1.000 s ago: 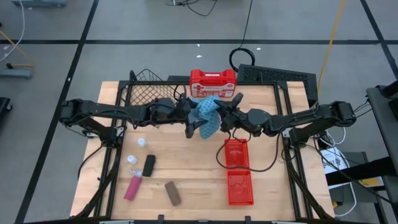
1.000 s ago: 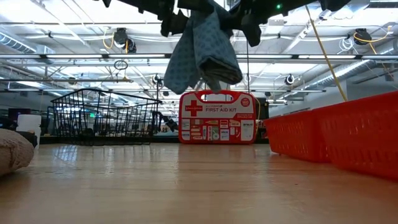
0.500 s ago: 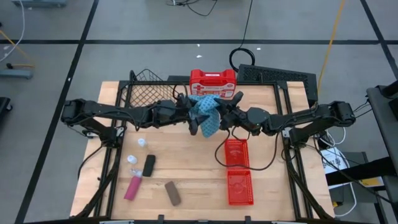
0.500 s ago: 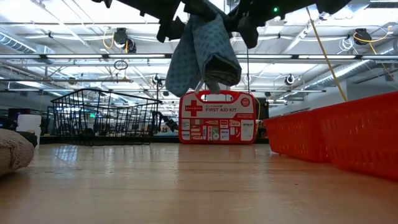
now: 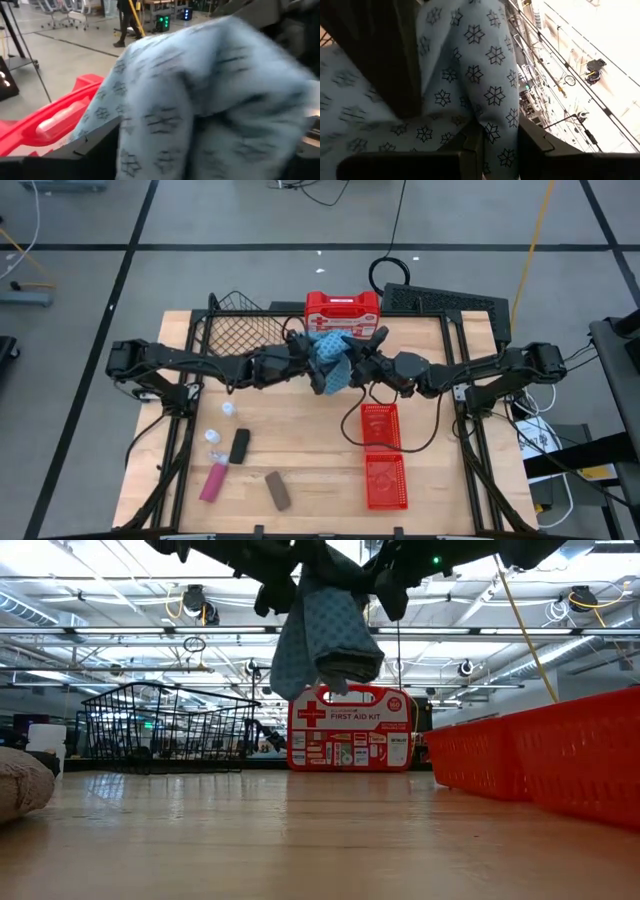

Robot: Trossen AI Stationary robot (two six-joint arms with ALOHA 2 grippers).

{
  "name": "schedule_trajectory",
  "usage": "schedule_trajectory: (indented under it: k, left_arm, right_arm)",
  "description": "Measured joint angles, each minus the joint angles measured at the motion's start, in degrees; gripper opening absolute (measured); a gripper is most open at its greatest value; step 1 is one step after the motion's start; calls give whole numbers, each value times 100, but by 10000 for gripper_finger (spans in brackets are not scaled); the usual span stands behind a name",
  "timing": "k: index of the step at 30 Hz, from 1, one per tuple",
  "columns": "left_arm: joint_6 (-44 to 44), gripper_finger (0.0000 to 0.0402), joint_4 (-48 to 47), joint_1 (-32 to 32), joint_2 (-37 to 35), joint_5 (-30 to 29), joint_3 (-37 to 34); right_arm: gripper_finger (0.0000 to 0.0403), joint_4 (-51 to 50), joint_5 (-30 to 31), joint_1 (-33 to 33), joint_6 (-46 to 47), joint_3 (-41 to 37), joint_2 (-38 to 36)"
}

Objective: Pick & Place Medicine items
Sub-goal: Put the blue patient gown into the black wire basket

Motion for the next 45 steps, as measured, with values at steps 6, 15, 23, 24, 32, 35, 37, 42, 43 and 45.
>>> schedule_trajectory:
  k: [6,15,23,24,32,35,37,42,43,45]
  left_arm:
    - [423,222,-70,70,-90,-12,0]
    - [1228,82,-889,144,-754,-161,-11]
    - [901,82,-1566,725,-1960,-205,-461]
    - [830,82,-1436,824,-2116,-149,-634]
    - [340,82,-216,1500,-4107,70,-2506]
    - [-7,82,226,1700,-4838,102,-3143]
    - [-422,82,442,1847,-5205,100,-3568]
    - [-1925,82,1208,2081,-5545,14,-4610]
    - [-2122,82,1348,2115,-5536,-97,-4808]
    - [-2414,82,1603,2186,-5520,-314,-5155]
  right_arm:
    - [62,-14,135,195,61,0,-4]
    - [110,-237,456,396,1764,21,-162]
    - [204,-2452,-1545,7,4172,7,-1214]
    - [206,-2646,-1777,-105,4388,7,-1399]
    - [195,-3827,-1973,-699,4693,9,-2532]
    - [189,-4052,-1971,-863,4659,9,-2798]
    - [186,-4101,-1974,-970,4672,9,-2912]
    - [181,-4027,-1978,-1159,4679,-84,-2990]
    - [180,-3951,-1980,-1184,4670,-150,-2986]
    - [180,-3720,-1982,-1233,4665,-304,-2983]
